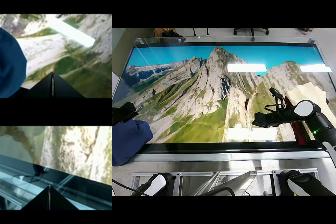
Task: Fold the shirts.
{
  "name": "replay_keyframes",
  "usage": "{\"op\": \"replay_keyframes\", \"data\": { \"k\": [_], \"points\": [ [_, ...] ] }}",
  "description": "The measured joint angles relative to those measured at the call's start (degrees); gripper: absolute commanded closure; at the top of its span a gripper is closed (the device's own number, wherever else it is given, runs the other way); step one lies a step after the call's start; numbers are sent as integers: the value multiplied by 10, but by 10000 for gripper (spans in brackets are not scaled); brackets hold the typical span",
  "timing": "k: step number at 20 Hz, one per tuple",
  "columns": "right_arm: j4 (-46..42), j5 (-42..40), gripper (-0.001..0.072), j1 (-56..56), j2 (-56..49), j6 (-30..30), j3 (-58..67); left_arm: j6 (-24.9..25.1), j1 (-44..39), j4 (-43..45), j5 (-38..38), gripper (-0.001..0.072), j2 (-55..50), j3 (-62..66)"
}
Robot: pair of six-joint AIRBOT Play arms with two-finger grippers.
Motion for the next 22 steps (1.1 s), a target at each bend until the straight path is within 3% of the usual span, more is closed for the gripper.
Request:
{"op": "replay_keyframes", "data": {
  "k": [22],
  "points": [
    [1, -2, 692, 0, 0, 0, 0, 0, 0, -2, 4, 693, -38, 0]
  ]
}}
